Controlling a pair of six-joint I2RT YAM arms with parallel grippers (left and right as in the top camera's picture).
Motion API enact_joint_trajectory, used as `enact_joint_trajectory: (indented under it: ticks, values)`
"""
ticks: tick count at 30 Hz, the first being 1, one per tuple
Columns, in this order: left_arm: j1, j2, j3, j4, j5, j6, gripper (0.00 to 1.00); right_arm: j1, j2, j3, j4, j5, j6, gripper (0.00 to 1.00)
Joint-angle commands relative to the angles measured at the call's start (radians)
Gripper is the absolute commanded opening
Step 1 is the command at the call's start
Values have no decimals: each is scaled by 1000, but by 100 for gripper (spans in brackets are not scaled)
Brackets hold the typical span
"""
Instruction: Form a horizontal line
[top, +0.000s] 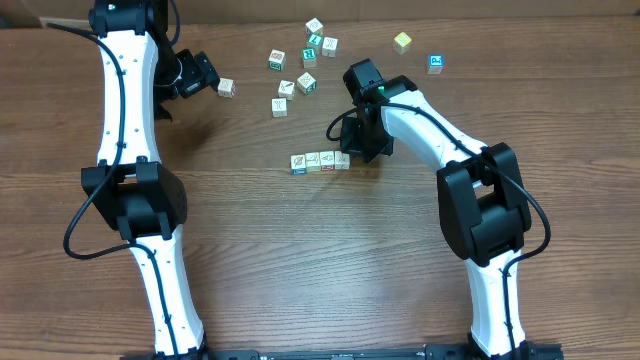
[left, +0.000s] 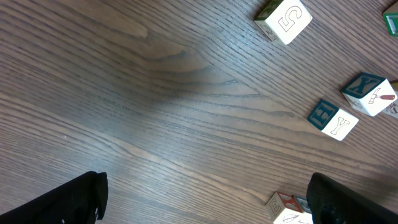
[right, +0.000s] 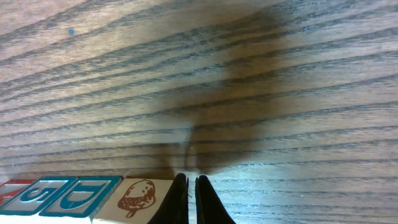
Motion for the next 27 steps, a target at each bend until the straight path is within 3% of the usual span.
enact_joint_trajectory:
  ticks: [1,22,27]
  values:
    - [-1,-12,20,1,7,7,99,6,-16,-4,8,-13,-7,4]
    - [-1,-12,20,1,7,8,99,15,-16,-4,34,-10,-6,5]
    - [-1,-12,20,1,7,8,99,13,-16,-4,30,84,-6,8]
